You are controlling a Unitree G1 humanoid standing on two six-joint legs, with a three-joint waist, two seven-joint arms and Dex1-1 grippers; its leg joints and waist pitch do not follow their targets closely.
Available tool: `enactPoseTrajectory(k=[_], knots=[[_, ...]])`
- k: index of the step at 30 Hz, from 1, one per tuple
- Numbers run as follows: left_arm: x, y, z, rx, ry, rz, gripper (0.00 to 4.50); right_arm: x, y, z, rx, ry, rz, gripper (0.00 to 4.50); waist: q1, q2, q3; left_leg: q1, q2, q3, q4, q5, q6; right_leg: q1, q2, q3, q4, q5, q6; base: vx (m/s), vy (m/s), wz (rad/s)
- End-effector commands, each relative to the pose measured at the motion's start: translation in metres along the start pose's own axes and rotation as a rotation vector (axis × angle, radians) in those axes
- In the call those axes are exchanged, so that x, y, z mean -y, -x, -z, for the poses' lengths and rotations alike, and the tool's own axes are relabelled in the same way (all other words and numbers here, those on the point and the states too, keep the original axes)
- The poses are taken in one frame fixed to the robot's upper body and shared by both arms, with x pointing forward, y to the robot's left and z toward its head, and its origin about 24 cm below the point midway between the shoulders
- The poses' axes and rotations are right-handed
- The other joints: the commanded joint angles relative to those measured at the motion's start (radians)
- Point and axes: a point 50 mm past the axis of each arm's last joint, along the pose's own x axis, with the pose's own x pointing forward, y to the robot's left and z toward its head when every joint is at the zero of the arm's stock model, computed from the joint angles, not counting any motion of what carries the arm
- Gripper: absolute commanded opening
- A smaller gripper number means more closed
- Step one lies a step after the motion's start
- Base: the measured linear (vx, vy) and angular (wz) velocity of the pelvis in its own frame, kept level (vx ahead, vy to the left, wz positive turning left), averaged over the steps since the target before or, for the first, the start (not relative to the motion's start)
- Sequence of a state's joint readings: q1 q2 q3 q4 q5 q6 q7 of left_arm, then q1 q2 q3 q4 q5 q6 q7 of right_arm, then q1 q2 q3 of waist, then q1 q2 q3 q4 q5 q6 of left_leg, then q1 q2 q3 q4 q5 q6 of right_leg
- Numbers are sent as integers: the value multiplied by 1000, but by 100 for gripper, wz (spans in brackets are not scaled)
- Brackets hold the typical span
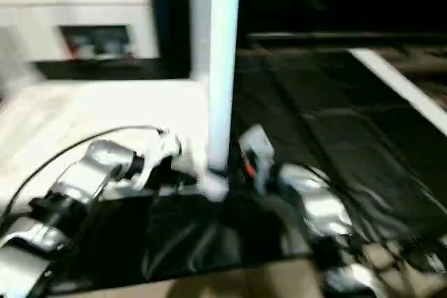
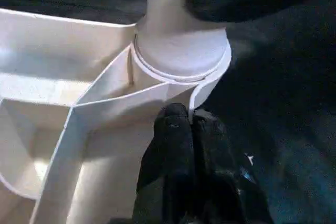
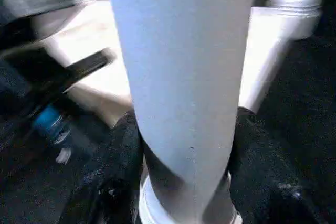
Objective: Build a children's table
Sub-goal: Rotate leg to tighten
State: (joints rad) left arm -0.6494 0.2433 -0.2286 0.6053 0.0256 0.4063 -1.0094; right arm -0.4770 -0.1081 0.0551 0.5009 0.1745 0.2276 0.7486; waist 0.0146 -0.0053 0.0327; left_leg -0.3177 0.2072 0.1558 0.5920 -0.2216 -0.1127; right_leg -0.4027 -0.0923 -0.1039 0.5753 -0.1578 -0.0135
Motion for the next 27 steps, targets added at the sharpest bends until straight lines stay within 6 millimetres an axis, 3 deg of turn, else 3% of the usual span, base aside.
enactPoseTrajectory(k=[1, 2, 4, 8, 10, 13, 15, 18, 20, 21, 24, 27], knots=[[1, -6, -31, 128, -2, -34, 0, -20, -19, 27, -114, -87, -35, 191, 3, -5, -42, -29, -1, -4, -79, -272, 35, 48, -50, 22, -100, -610, -65, 0, 0, 0], [1, -7, -33, 138, 15, -55, 0, -20, -25, 25, -107, -112, 6, 191, 0, -3, -44, -23, 3, -2, -78, -262, 45, 43, -50, 27, -97, -561, -87, 0, 0, 0], [3, -13, -39, 168, 57, -109, 0, -20, -40, 20, -96, -155, 90, 191, -4, -14, -45, -32, 6, -2, -81, -233, 50, 49, -50, 30, -87, -506, -117, 0, 0, 0], [6, -19, -42, 178, 71, -164, 0, -24, -52, 17, -113, -133, 122, 191, 0, -12, -50, -30, 12, 2, -79, -169, 57, 49, -53, 37, -71, -377, -167, 14, -3, 1], [5, -19, -41, 172, 67, -178, 0, -26, -53, 17, -98, -151, 105, 191, 4, -18, -56, -30, 14, 5, -76, -98, 79, 55, -50, 42, -51, -226, -217, 60, -10, 6], [3, -17, -38, 162, 63, -192, 0, -25, -51, 17, -88, -150, 98, 261, 7, -19, -57, -33, 13, 7, -73, -38, 110, 62, -50, 43, -38, -127, -254, 37, -4, 2], [0, -14, -36, 153, 55, -200, 0, -22, -47, 19, -90, -120, 86, 264, 8, -17, -56, -30, 14, 8, -73, -46, 116, 61, -52, 43, -41, -139, -261, 0, 0, 0], [-1, -12, -33, 139, 30, -198, 0, -17, -41, 19, -79, -90, 71, 306, 11, -16, -58, -34, 13, 8, -73, -54, 108, 66, -52, 44, -40, -152, -254, 0, 0, 0], [-1, -11, -31, 131, 15, -185, 0, -14, -35, 18, -69, -66, 52, 313, 12, -15, -56, -33, 14, 9, -72, -62, 112, 62, -51, 44, -42, -154, -255, 0, 0, 0], [-1, -10, -29, 126, 7, -173, 0, -12, -30, 16, -58, -54, 22, 338, 16, -16, -56, -33, 15, 10, -72, -63, 114, 63, -52, 45, -43, -156, -252, 0, 0, 0], [1, -5, -23, 105, -25, -109, 0, -2, -7, 10, -39, -2, -78, 351, 26, -17, -58, -29, 16, 11, -69, -48, 129, 63, -49, 45, -39, -120, -256, 0, 0, 0], [2, -3, -20, 91, -43, -76, 0, 2, 6, 7, -32, 24, -134, 381, 32, -19, -59, -33, 17, 10, -68, -27, 146, 65, -51, 45, -33, -85, -273, 0, 0, 0]])
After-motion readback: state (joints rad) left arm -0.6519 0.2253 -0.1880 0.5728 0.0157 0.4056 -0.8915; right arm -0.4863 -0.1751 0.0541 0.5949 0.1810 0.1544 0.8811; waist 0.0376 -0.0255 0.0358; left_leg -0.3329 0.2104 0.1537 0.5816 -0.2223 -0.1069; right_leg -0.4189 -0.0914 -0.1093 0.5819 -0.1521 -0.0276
